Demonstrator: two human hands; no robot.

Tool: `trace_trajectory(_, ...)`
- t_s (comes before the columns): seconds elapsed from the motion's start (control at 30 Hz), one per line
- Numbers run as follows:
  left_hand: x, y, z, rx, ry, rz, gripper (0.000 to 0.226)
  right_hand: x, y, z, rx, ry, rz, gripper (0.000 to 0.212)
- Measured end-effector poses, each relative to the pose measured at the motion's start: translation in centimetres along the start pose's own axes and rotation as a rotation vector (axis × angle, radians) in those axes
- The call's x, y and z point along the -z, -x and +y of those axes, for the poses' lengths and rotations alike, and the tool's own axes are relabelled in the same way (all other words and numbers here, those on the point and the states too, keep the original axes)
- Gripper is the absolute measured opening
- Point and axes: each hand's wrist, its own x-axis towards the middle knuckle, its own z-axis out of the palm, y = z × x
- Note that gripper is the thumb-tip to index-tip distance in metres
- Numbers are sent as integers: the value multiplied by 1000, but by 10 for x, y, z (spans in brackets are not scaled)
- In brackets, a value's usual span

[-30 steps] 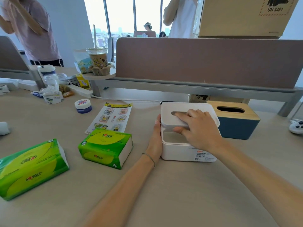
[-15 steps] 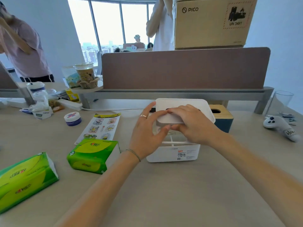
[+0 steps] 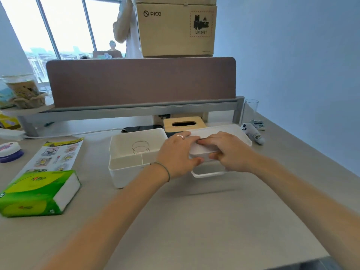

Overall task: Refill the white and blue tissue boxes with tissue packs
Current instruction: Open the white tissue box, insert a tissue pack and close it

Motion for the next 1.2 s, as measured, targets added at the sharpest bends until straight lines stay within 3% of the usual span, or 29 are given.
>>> trace_trajectory(0.23,-45,-12,31,-36,71,-96,59,-22,33,49,-116,-28,-50,58)
trace_trajectory(0.43,-72,-19,35,-13,78,-180,64,-47,43,72,-178,-54,-71,58)
trace_trajectory(0.67,-88,-22,29,-12,77,-210,65,-61,45,81,-191,-92,-124,57)
trace_trajectory(0.87,-82,-22,32,-24,60,-220,57,-57,44,82,-162,-108,-66,49)
trace_trajectory(1.07,-59,-28,31,-19,53,-151,44,-37,33,71,-63,-105,23,26)
trace_trajectory(1.2,-30,-27,16,-6,-1,-40,39,-26,10,47,-27,-104,85,25)
